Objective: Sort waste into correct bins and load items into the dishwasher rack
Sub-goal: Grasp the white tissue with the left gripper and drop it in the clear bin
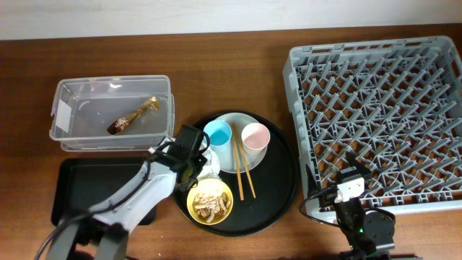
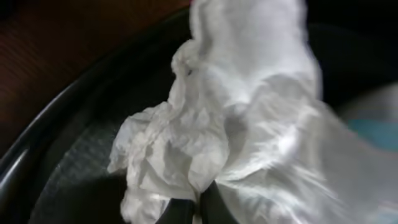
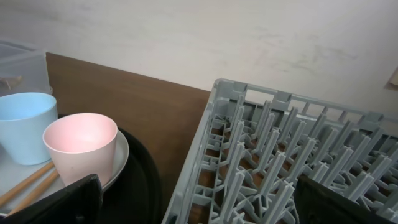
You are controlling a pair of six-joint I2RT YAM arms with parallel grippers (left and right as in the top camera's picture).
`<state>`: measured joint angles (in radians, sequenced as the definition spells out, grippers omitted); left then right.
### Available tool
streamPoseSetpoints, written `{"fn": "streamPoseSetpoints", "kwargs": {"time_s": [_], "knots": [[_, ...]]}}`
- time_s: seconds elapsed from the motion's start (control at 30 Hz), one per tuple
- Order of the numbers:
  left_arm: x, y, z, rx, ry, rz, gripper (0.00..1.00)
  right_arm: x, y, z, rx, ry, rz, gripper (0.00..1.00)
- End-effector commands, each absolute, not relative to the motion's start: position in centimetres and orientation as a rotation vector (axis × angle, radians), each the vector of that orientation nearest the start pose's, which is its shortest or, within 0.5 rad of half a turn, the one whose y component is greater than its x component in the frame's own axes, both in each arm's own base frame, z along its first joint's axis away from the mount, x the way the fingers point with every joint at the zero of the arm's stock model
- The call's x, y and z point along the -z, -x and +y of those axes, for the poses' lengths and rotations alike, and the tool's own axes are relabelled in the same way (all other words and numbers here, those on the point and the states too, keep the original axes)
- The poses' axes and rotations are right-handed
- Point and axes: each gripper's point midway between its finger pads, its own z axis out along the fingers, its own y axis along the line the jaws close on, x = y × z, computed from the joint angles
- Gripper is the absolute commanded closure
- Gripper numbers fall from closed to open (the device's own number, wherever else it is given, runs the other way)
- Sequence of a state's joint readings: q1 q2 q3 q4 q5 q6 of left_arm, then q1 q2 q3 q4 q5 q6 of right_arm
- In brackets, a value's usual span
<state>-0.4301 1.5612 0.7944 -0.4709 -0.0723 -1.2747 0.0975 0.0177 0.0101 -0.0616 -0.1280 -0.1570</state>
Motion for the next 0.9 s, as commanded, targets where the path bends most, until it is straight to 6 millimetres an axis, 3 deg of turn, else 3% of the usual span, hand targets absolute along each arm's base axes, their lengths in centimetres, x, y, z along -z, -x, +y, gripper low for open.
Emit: {"fn": "streamPoseSetpoints", "kwargs": {"time_s": [0.0, 0.07, 0.1, 0.17, 0.2, 0.23, 0.3, 0.33, 0.4, 0.43, 0.47, 0.5, 0.53, 0.63, 0.7, 0.73, 0.8, 0.83, 0.87], "knots": [[-9.0, -30.3, -12.7, 0.494, 0.979, 2.467, 0.99, -15.7, -24.3, 4.3, -0.054, 0.286, 1.62, 0.01], [-15.4, -30.5, -11.7, 0.57, 0.832, 2.292, 0.99, -15.7, -24.3, 4.3, -0.055, 0.286, 1.62, 0.01], [-17.7, -30.5, -10.6, 0.564, 0.833, 2.197, 0.99, -15.7, -24.3, 4.3, -0.054, 0.286, 1.62, 0.01], [-24.5, -30.6, -5.5, 0.476, 0.831, 1.882, 0.99, -15.7, -24.3, 4.3, -0.055, 0.286, 1.62, 0.01], [-26.9, -31.1, -3.4, 0.404, 0.811, 1.773, 0.99, -15.7, -24.3, 4.3, -0.054, 0.286, 1.62, 0.01], [-28.0, -31.8, -1.9, 0.36, 0.809, 1.713, 0.99, -15.7, -24.3, 4.3, -0.054, 0.286, 1.62, 0.01], [-27.3, -33.6, 0.5, 0.301, 0.877, 1.679, 0.99, -15.7, -24.3, 4.3, -0.054, 0.286, 1.62, 0.01], [-25.7, -35.2, 1.6, 0.273, 0.913, 1.697, 0.99, -15.7, -24.3, 4.3, -0.055, 0.286, 1.62, 0.01], [-21.8, -38.4, 2.5, 0.248, 0.904, 1.789, 0.99, -15.7, -24.3, 4.3, -0.054, 0.286, 1.62, 0.01], [-17.9, -41.0, 2.7, 0.249, 0.858, 1.886, 0.98, -15.7, -24.3, 4.3, -0.054, 0.286, 1.62, 0.01], [-15.4, -42.1, 2.3, 0.284, 0.835, 1.95, 0.97, -15.7, -24.3, 4.3, -0.055, 0.286, 1.62, 0.01], [-14.3, -42.3, 2.6, 0.278, 0.848, 1.974, 0.92, -15.7, -24.3, 4.3, -0.054, 0.286, 1.62, 0.02], [-14.3, -42.3, 2.8, 0.274, 0.851, 1.972, 0.88, -15.7, -24.3, 4.3, -0.054, 0.286, 1.62, 0.01], [-14.8, -42.6, 2.6, 0.277, 0.814, 1.964, 0.44, -15.7, -24.3, 4.3, -0.054, 0.286, 1.62, 0.02], [-16.8, -42.0, 1.7, 0.34, 0.775, 1.95, 0.4, -15.7, -24.3, 4.3, -0.054, 0.286, 1.62, 0.01], [-19.4, -40.9, 0.2, 0.443, 0.712, 1.941, 0.4, -15.7, -24.3, 4.3, -0.054, 0.286, 1.62, 0.01], [-23.0, -38.1, -2.7, 0.62, 0.597, 1.949, 0.42, -15.7, -24.3, 4.3, -0.054, 0.286, 1.62, 0.01], [-24.4, -36.2, -4.1, 0.696, 0.55, 1.974, 0.51, -15.7, -24.3, 4.3, -0.055, 0.286, 1.62, 0.01], [-24.8, -33.8, -5.6, 0.753, 0.517, 2.033, 0.52, -15.7, -24.3, 4.3, -0.054, 0.286, 1.62, 0.01]]}}
